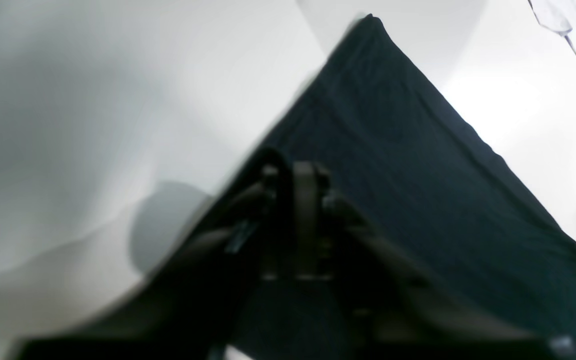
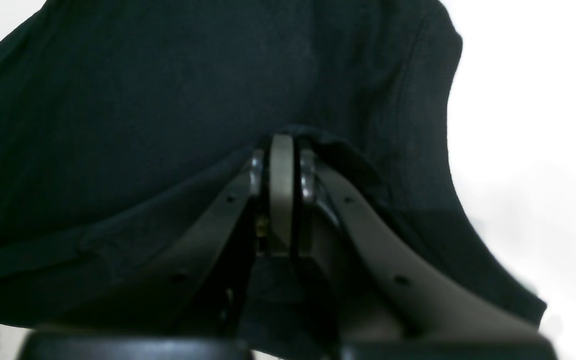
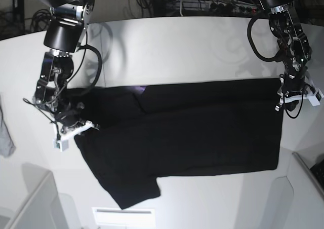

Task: Fold the T-shirt properly
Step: 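Lay the held shoulder edge down and release both grippers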

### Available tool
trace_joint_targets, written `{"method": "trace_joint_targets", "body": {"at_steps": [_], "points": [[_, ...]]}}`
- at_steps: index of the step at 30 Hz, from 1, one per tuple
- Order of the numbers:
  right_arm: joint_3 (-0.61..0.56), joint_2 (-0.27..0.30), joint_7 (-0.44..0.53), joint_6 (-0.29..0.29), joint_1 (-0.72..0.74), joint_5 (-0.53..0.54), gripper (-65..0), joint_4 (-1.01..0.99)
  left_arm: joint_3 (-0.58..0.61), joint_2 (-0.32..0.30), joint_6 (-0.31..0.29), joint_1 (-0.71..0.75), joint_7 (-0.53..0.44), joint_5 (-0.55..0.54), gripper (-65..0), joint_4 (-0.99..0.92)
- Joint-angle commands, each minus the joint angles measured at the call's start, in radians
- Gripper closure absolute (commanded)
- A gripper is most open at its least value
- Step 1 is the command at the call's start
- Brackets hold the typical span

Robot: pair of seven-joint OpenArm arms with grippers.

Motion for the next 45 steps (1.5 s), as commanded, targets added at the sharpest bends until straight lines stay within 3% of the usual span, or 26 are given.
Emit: {"method": "trace_joint_targets", "body": {"at_steps": [1, 3, 6, 8, 11, 16, 18, 21, 25, 32, 36, 39, 45], "points": [[0.0, 0.01, 0.02, -0.001, 0.022, 0.014, -5.1, 0.016, -0.008, -0.015, -0.008, -0.012, -0.023, -0.003, -17.4, 0.019], [0.007, 0.01, 0.021, -0.001, 0.02, 0.014, -20.0, 0.023, -0.008, -0.017, -0.008, -0.014, -0.023, -0.003, -26.5, 0.023], [0.011, 0.009, 0.023, -0.001, 0.017, 0.015, -33.6, 0.044, -0.008, -0.017, -0.008, -0.014, -0.023, -0.003, -39.7, 0.028], [0.011, 0.009, 0.025, -0.001, -0.01, 0.015, -33.3, 0.092, -0.01, -0.017, -0.008, -0.008, -0.023, -0.003, -45.3, 0.048], [0.013, 0.006, 0.051, -0.026, -0.078, 0.015, -31.1, 0.233, -0.01, -0.015, -0.008, 0.043, -0.023, -0.01, -46.4, 0.123], [0.014, -0.03, 0.058, -0.207, -0.265, 0.024, -33.9, 0.491, -0.085, 0.031, -0.014, 0.172, -0.029, -0.013, -46.4, 0.204], [0.049, -0.062, 0.061, -0.212, -0.33, 0.024, -36.5, 0.553, -0.151, 0.072, -0.023, 0.192, -0.026, -0.013, -46.4, 0.203], [0.115, -0.142, 0.08, -0.212, -0.397, 0.024, -41.6, 0.581, -0.22, 0.12, -0.099, 0.201, -0.023, -0.013, -46.4, 0.171], [0.154, -0.18, 0.078, -0.212, -0.442, 0.024, -44.7, 0.566, -0.229, 0.124, -0.169, 0.189, -0.023, -0.011, -46.4, 0.074], [0.16, -0.18, 0.094, -0.21, -0.449, 0.027, -44.7, 0.48, -0.221, 0.121, -0.172, 0.136, -0.024, -0.002, -46.4, -0.027], [0.161, -0.168, 0.189, -0.21, -0.451, 0.135, -44.4, 0.417, -0.221, 0.118, -0.172, 0.093, -0.024, -0.002, -46.4, -0.082], [0.16, -0.137, 0.204, -0.21, -0.434, 0.19, -44.1, 0.362, -0.217, 0.118, -0.174, 0.073, -0.023, -0.002, -46.4, -0.101], [0.161, -0.111, 0.204, -0.213, -0.371, 0.198, -44.0, 0.245, -0.105, 0.068, -0.172, 0.057, -0.03, -0.003, -46.4, -0.151]]}}
